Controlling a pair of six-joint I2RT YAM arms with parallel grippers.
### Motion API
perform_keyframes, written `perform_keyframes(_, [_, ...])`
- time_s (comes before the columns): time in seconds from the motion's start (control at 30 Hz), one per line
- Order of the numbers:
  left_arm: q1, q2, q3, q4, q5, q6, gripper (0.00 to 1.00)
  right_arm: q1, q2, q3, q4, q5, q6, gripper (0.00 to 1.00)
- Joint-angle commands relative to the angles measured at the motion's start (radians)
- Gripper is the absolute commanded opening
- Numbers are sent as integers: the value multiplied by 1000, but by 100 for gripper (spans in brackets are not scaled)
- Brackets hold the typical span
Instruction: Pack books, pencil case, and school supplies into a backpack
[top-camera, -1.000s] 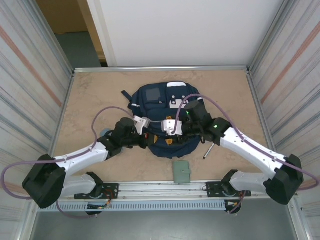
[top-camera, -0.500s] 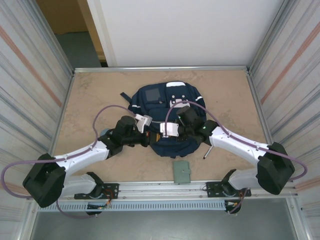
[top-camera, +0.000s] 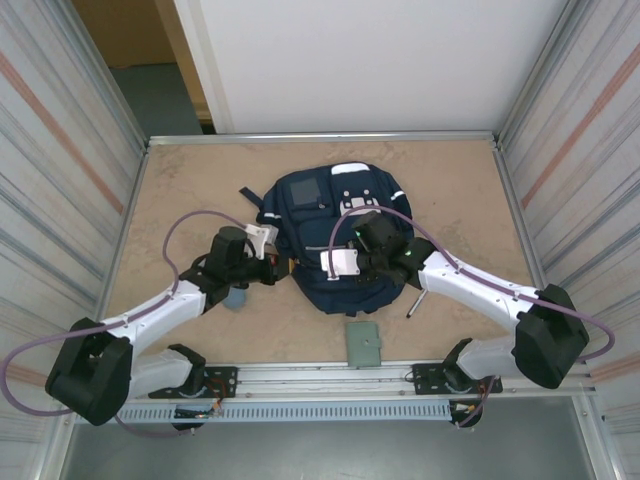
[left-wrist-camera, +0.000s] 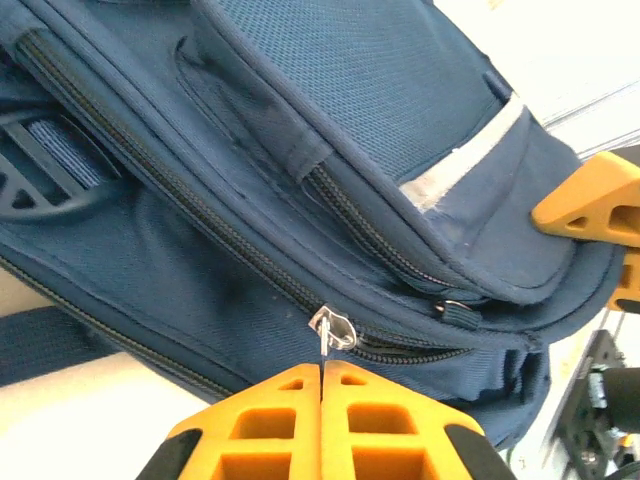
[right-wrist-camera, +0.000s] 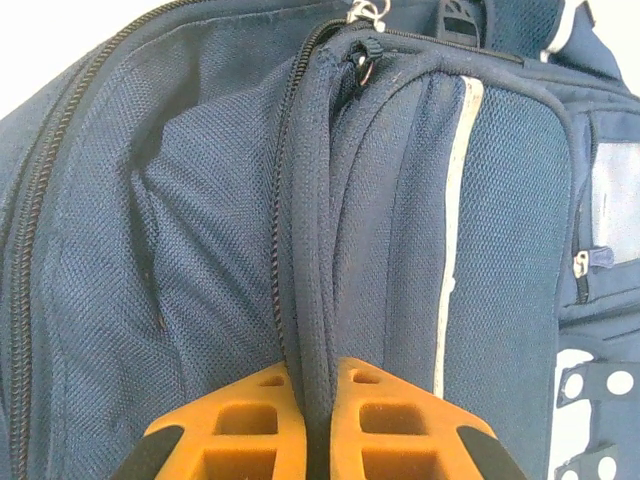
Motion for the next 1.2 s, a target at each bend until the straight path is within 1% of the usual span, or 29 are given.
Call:
perform_keyframes(0.0, [49, 21, 5, -35, -96, 100, 0, 17, -40, 50, -65, 0, -58, 0])
perform_keyframes(0.13, [121, 139, 62, 2, -116, 121, 0, 47, -44, 54, -103, 49, -129, 0])
perform_keyframes(0.27, [149, 288, 167, -23, -111, 147, 0, 58, -60, 57, -96, 24, -138, 0])
perform_keyframes(0.3, [152, 313, 185, -13, -89, 142, 0, 59, -66, 56, -89, 20, -136, 0])
perform_keyframes(0.37, [152, 333, 202, 24, 6, 123, 0, 58, -74, 56, -82, 18, -134, 0])
perform_keyframes(0.4, [152, 321, 194, 49, 45, 109, 1, 56, -77, 57, -82, 21, -132, 0])
perform_keyframes(0.43, [152, 286, 170, 79, 82, 91, 10, 50, -80, 57, -83, 20, -130, 0])
perform_keyframes(0.47, [152, 244, 143, 103, 113, 68, 23, 42, -87, 59, -86, 13, -126, 0])
perform_keyframes(0.5, [152, 201, 117, 109, 133, 58, 32, 36, -92, 62, -90, 4, -123, 0])
perform_keyframes(0.53, [148, 150, 88, 107, 156, 53, 38, 31, -98, 64, -93, -8, -118, 0])
perform_keyframes(0.57, [140, 100, 63, 92, 174, 52, 41, 26, -105, 63, -92, -18, -112, 0])
perform_keyframes(0.67, [89, -18, 8, 32, 193, 63, 46, 18, -120, 58, -91, -44, -98, 0])
perform_keyframes(0.7, [60, -50, -2, 12, 193, 69, 47, 17, -122, 56, -91, -52, -95, 0])
perform_keyframes(0.8, [-40, -97, -23, 1, 129, 64, 51, 16, -120, 55, -92, -50, -95, 0])
perform_keyframes(0.83, [-61, -95, -22, 0, 112, 62, 51, 17, -118, 55, -92, -50, -93, 0])
perform_keyframes(0.97, [-77, -44, -12, -15, 83, 52, 50, 18, -109, 63, -98, -56, -86, 0])
perform_keyframes(1.07, [-79, -23, -28, 35, 75, 34, 49, 19, -106, 76, -118, -53, -83, 0])
perform_keyframes(1.17, [-83, -16, -31, 46, 68, 38, 48, 4, -114, 75, -117, -74, -76, 0])
